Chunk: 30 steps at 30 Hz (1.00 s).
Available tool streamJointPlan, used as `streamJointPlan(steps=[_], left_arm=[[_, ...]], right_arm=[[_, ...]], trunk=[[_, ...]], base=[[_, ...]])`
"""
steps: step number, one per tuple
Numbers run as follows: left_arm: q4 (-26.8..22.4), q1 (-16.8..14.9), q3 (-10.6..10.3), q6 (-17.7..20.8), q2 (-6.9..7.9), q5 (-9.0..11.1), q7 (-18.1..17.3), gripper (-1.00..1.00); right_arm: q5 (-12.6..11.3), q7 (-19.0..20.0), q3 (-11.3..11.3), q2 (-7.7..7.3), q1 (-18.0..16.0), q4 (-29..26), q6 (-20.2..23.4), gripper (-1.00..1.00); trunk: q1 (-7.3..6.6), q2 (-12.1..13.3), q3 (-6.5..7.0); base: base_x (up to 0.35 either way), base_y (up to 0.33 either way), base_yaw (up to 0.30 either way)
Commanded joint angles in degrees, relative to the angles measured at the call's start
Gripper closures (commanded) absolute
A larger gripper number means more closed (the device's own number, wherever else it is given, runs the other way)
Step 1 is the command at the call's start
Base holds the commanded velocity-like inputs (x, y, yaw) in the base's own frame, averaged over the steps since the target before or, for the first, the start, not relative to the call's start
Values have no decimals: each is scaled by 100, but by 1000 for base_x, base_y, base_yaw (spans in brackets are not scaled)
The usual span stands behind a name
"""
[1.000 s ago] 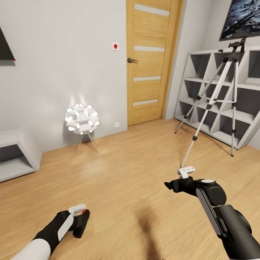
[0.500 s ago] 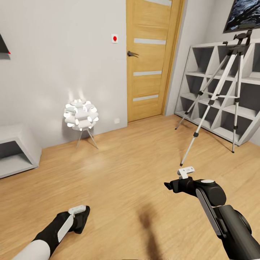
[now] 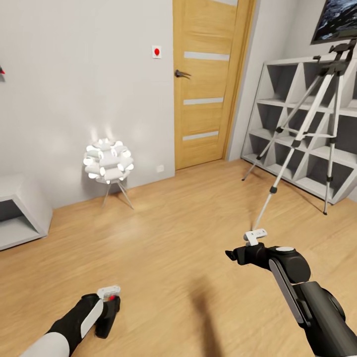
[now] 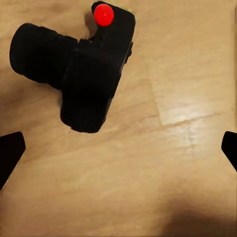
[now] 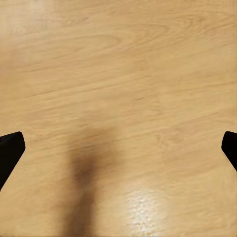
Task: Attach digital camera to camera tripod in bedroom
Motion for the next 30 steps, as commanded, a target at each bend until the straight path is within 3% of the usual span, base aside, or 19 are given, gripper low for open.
streamJointPlan(steps=[1,10,20,30], left_arm=[[-12,0,-85,21,14,62,46,-100],[-12,5,-246,21,36,63,48,-100],[-10,61,-388,59,41,60,82,-100],[-11,178,-581,32,170,-89,2,-100]], right_arm=[[-29,-19,6,-4,-4,-5,26,-100],[-30,-19,6,-4,-4,-5,26,-100],[-33,-26,28,-4,0,-5,26,-100],[-25,-44,342,-1,4,-5,26,-100]], trunk=[[2,-2,-5],[2,-2,-5],[2,-2,-5],[2,-2,-5]], base=[[324,0,0],[294,0,0],[55,0,0],[5,0,0]])
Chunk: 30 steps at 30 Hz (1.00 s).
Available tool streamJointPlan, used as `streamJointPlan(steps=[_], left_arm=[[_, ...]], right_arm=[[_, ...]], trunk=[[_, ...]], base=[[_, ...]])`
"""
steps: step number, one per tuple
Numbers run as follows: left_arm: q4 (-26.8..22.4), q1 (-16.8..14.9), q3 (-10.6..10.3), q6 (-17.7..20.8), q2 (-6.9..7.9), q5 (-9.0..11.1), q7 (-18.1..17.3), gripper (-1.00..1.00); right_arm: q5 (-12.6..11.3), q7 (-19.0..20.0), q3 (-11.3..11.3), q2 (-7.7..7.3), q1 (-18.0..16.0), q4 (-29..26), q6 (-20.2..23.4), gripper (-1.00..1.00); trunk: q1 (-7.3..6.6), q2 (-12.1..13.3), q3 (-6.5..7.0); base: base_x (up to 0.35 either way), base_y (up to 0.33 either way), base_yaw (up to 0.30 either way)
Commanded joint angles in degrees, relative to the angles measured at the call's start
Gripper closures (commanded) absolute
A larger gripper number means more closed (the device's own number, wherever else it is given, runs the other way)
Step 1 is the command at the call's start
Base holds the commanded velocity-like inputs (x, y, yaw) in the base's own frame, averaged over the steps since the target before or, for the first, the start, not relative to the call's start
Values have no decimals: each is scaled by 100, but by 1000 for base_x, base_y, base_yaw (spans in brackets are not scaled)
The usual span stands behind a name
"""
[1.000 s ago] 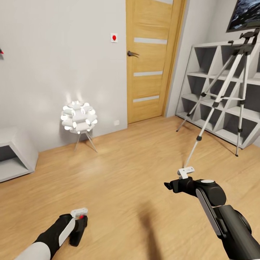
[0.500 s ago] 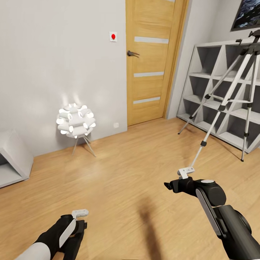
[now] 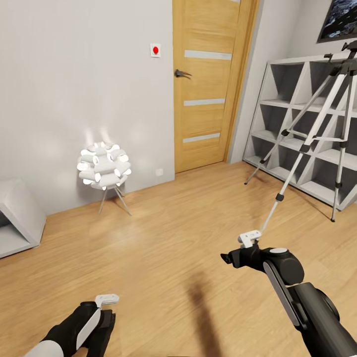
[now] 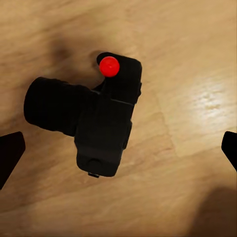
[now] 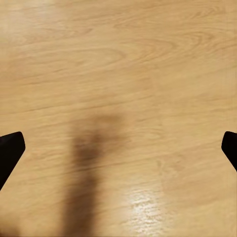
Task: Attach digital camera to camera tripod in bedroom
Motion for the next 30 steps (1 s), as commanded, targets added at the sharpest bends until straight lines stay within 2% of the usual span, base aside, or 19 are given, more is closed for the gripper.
streamJointPlan(steps=[1,5,13,21,30], left_arm=[[-12,-2,-45,21,8,60,46,-100],[-12,38,-127,10,52,-52,-126,-100],[-12,60,-164,-70,71,-281,-246,-100],[-12,63,-174,-286,66,-326,-359,-100],[-14,64,-177,-337,64,-331,-395,-100]], right_arm=[[-28,-19,7,-4,-4,-5,25,-100],[-24,-22,64,-4,-4,-5,25,-100],[-20,-20,75,-7,-3,-5,25,-100],[-18,-20,75,-7,3,-5,25,-100],[-18,-16,82,-7,5,-5,25,-100]], trunk=[[-1,-2,-5],[-1,-2,-5],[19,-13,-182],[40,-24,-360],[63,-36,-559]], base=[[2,0,0],[1,0,0],[0,0,0],[0,0,0],[0,0,0]])
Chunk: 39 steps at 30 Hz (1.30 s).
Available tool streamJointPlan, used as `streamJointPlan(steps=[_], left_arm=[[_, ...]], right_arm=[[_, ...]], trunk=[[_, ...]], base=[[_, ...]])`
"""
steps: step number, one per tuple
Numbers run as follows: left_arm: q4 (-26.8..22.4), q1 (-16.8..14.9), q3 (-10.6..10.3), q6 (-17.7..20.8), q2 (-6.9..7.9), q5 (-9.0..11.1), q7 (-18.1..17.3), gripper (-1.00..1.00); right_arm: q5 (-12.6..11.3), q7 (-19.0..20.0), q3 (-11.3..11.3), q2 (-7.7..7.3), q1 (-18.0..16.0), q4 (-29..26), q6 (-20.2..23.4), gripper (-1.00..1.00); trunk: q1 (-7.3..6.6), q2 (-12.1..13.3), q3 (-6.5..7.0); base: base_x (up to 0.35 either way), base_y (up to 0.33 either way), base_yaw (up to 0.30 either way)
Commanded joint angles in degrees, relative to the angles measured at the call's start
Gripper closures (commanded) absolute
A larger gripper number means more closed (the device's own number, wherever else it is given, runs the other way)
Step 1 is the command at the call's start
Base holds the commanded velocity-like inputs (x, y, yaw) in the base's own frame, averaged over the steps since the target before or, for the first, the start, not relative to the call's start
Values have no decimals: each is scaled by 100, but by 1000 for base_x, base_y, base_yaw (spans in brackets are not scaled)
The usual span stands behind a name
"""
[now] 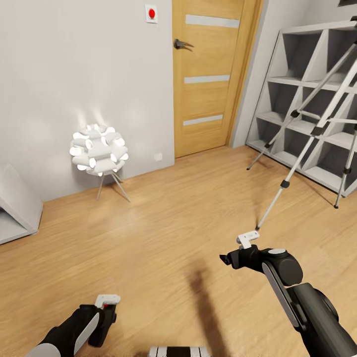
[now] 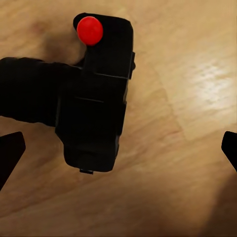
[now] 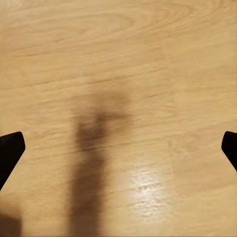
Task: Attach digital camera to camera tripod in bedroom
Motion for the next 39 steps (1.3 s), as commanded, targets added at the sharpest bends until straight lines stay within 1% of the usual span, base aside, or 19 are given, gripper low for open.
streamJointPlan(steps=[1,9,12,16,27,33,39], left_arm=[[-16,-2,-45,12,7,59,43,-100],[-19,-2,-42,-137,12,47,42,-100],[-15,-2,-35,-171,26,43,41,-100],[-13,-3,-31,-194,107,52,13,-100],[-13,-10,-20,-398,291,39,-345,-100],[-12,-10,-19,-459,407,39,-491,-100],[-11,-14,-16,-507,457,38,-624,-100]], right_arm=[[-29,-16,7,-4,-4,-5,25,-100],[-35,-14,12,2,-4,-5,25,-100],[-37,-13,16,3,-4,-5,25,-100],[-38,-13,21,9,-4,-5,25,-100],[-32,-20,34,119,4,-5,25,-100],[-30,-26,164,156,5,-5,25,-100],[-30,-29,237,167,5,-5,25,-100]], trunk=[[1,-4,-28],[1,-4,-28],[9,-8,-94],[19,-13,-183],[48,-28,-426],[63,-36,-559],[78,-44,-692]], base=[[0,0,0],[0,0,0],[0,0,0],[0,0,0],[0,0,0],[0,0,0],[0,0,0]])
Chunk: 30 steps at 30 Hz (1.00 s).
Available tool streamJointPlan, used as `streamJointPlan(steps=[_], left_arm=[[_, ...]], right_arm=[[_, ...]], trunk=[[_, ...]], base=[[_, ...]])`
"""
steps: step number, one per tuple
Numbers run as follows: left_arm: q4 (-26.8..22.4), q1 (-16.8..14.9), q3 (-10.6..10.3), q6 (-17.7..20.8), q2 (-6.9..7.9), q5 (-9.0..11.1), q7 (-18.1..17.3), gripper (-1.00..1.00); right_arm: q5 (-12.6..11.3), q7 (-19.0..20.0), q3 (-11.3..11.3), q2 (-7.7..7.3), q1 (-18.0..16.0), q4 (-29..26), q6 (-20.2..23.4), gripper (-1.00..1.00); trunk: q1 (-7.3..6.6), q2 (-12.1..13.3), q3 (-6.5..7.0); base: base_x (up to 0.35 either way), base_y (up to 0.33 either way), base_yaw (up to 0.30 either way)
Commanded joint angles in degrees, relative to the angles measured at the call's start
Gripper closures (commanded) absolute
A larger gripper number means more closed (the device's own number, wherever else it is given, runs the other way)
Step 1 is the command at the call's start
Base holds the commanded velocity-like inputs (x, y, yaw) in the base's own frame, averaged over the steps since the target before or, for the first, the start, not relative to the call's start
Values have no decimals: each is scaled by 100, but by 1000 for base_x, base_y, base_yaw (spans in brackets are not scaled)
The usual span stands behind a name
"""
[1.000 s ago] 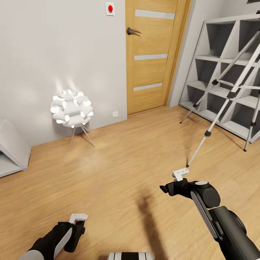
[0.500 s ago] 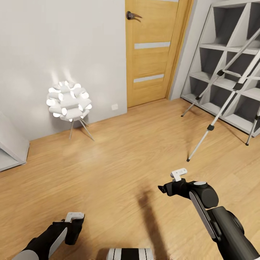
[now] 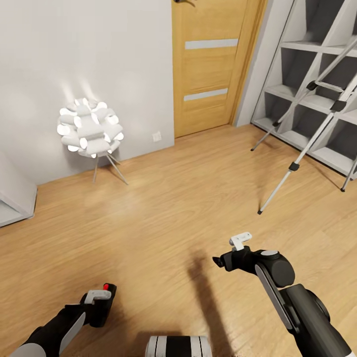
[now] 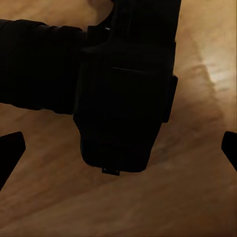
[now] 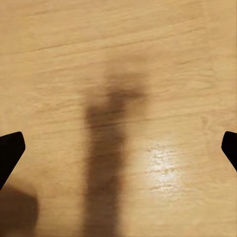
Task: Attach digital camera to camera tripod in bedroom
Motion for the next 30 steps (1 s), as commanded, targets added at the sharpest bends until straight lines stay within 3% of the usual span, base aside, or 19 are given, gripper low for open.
streamJointPlan(steps=[1,9,30], left_arm=[[-9,-8,-24,22,11,16,-22,-100],[-14,-43,-24,-1,51,16,-186,-100],[-18,-68,-19,-141,92,11,-421,-100]], right_arm=[[-29,-18,12,-3,-4,-5,25,-100],[-29,-9,48,-1,6,-5,25,-100],[-29,-11,67,0,22,-5,25,-100]], trunk=[[-1,-2,-5],[-1,-2,-5],[53,-30,-470]], base=[[0,0,0],[0,0,0],[0,0,0]])
